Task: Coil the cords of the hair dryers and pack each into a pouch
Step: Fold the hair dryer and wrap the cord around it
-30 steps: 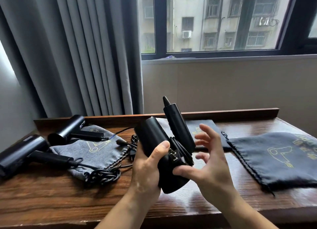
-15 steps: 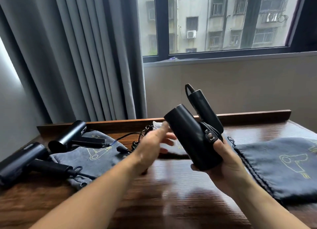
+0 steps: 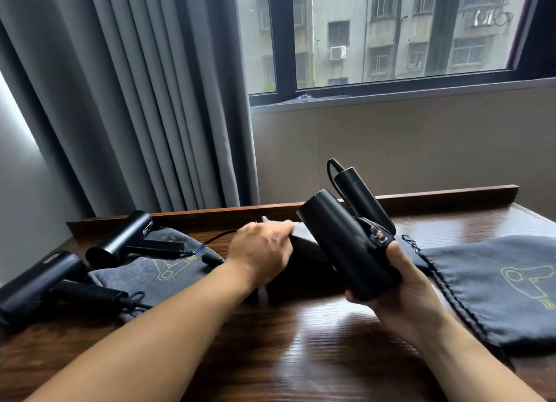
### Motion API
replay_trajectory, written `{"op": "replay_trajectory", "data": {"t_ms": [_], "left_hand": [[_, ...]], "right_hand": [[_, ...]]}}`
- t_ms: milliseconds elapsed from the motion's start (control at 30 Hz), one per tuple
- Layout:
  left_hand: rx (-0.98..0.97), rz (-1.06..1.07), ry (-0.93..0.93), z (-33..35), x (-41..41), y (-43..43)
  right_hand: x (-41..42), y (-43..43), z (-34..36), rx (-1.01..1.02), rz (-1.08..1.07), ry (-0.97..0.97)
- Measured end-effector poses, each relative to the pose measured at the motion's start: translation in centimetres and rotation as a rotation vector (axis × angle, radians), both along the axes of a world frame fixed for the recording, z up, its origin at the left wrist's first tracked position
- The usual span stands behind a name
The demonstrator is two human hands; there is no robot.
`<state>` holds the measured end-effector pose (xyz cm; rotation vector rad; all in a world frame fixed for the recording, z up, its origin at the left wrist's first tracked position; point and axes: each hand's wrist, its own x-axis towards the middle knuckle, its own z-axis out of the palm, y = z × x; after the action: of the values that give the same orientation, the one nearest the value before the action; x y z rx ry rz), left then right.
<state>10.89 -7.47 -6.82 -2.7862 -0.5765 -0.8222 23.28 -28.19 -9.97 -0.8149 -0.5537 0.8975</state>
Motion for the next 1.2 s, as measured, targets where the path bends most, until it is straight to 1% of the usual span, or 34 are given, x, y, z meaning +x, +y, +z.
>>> {"op": "replay_trajectory", "data": {"t_ms": [33,100,200,233,300,333,367,500,567,700,767,867,933,967,1033,1100,1133,1200], "left_hand": [[-0.032,-0.027,0.022,0.2,-0.2,-1.6],[-0.151,-0.095,0.126,0.2,-0.5,-4.7],[-0.391,-0.235,0.121,0.4,-0.9,-8.3],[-0.512,-0.304,0.168,0.7,-1.0,-8.9],[-0.746,-0.425,0.360,1.4,-1.3,-8.7],[-0.768,-0.455,0.438,1.7,-1.7,-7.8],[-0.738,-0.474,0.482,1.7,-2.1,-6.8],[-0.426,-0.442,0.632,0.0,-2.9,-4.5],[-0.288,-0.397,0.590,-1.1,-2.7,-5.0],[-0.151,-0.112,0.454,-1.6,-2.0,-6.5],[-0.204,-0.042,0.379,-1.5,-1.7,-7.3],[-0.454,-0.044,0.267,-0.6,-1.2,-7.7],[-0.601,-0.076,0.254,-0.4,-1.0,-7.6],[-0.629,-0.102,0.249,-0.6,-1.1,-7.7],[-0.654,-0.164,0.138,-1.1,-1.4,-7.9],[-0.609,-0.158,0.018,-1.6,-1.7,-7.9],[-0.597,-0.156,-0.011,-1.7,-1.6,-7.7],[-0.611,-0.136,0.000,-2.0,-1.4,-7.8]], "right_hand": [[0.0,-0.1,0.0,0.003,-0.005,0.005],[0.1,-0.3,0.1,0.013,-0.029,0.026],[0.4,-0.8,0.5,0.056,-0.059,0.031],[0.5,-1.1,0.8,0.071,-0.070,0.025],[0.6,-1.6,1.2,0.078,-0.106,0.022],[0.7,-1.9,1.2,0.069,-0.124,0.026],[0.8,-2.2,1.2,0.055,-0.137,0.027],[1.0,-3.7,1.0,-0.034,-0.165,-0.002],[0.7,-4.2,1.3,-0.054,-0.140,-0.053],[-0.1,-5.6,2.3,-0.073,-0.100,-0.118],[-0.5,-6.5,2.6,-0.089,-0.077,-0.129],[-1.0,-8.0,2.7,-0.127,-0.051,-0.149],[-1.3,-9.0,2.6,-0.187,-0.022,-0.170],[-1.3,-9.4,2.4,-0.221,-0.013,-0.171],[-1.4,-10.2,2.2,-0.280,0.001,-0.176],[-1.3,-11.2,2.0,-0.317,0.010,-0.177],[-1.3,-11.6,2.1,-0.334,0.015,-0.177],[-1.2,-12.4,2.4,-0.363,0.045,-0.205]]}}
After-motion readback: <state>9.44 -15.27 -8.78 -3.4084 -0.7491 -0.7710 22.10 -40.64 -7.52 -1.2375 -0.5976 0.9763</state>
